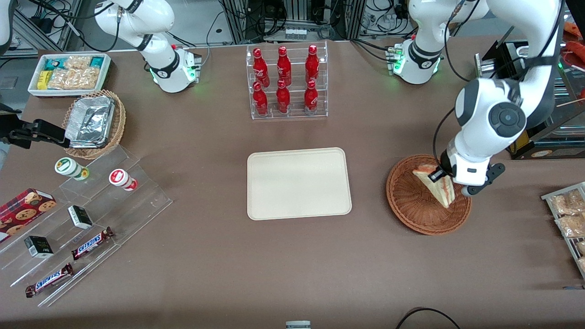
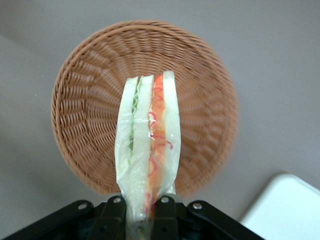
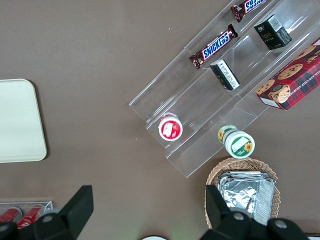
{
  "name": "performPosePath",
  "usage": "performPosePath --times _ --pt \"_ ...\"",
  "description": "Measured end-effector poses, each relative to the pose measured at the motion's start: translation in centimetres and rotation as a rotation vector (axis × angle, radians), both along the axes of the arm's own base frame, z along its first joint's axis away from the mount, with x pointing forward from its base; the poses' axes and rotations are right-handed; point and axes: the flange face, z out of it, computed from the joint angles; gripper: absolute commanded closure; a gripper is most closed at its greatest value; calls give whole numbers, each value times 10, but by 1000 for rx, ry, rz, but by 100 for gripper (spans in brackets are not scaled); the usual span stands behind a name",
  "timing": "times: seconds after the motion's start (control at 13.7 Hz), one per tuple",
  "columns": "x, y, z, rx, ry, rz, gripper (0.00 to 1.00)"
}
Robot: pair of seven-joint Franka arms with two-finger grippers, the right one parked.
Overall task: Place sandwich from basket to tray
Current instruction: 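Carry the sandwich with the left gripper over the beige tray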
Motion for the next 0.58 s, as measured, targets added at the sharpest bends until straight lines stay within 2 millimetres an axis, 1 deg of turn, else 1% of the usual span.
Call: performPosePath --times 0.07,0.15,0.22,0.29,0.36,0.44,0.58 --pt "0 -28 24 -3 -2 -25 100" --pt "-3 -58 41 -11 -12 -40 100" --pt "-7 -87 52 -24 -25 -56 100" --pt "-11 -118 56 -40 -31 -82 100" --pt "-17 -145 54 -56 -26 -115 100" --pt "-21 -171 48 -70 -19 -153 100" --pt "-28 -216 33 -82 -10 -230 100"
